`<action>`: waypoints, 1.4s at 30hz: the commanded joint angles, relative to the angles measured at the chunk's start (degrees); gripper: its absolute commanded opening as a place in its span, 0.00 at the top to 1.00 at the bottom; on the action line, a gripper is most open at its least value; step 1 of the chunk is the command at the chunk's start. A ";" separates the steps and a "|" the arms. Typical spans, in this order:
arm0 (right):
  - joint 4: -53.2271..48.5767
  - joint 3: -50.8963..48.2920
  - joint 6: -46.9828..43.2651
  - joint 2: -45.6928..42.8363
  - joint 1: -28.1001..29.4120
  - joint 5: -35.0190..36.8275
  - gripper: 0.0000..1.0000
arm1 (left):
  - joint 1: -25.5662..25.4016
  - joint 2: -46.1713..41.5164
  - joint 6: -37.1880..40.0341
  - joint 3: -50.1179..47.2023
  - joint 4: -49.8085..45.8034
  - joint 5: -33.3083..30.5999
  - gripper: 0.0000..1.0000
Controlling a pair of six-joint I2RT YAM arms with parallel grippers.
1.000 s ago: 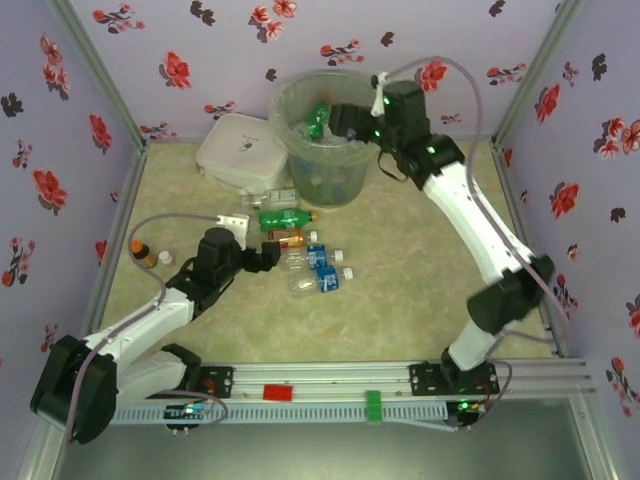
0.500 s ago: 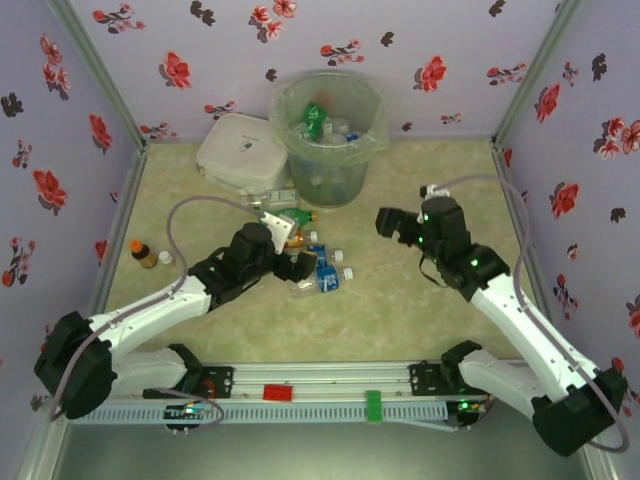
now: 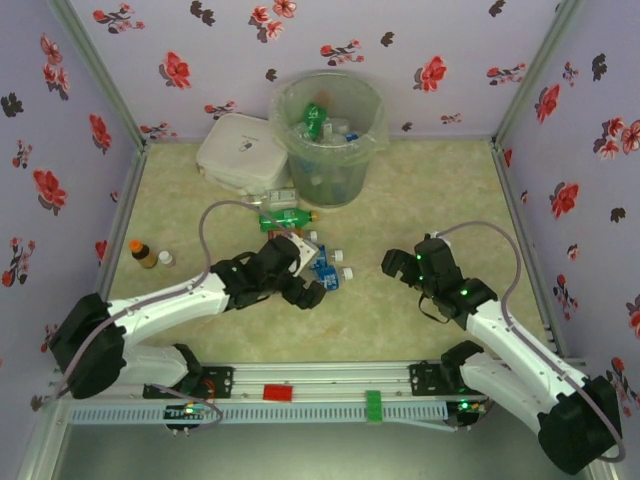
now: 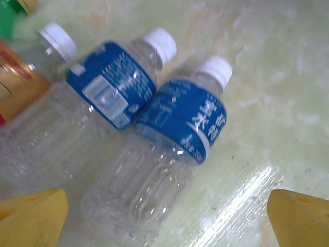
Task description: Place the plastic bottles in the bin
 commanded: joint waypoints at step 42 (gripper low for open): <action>0.43 4.26 -3.49 -1.53 0.58 2.92 0.00 | -3.86 25.69 6.56 12.14 -4.85 -0.46 0.57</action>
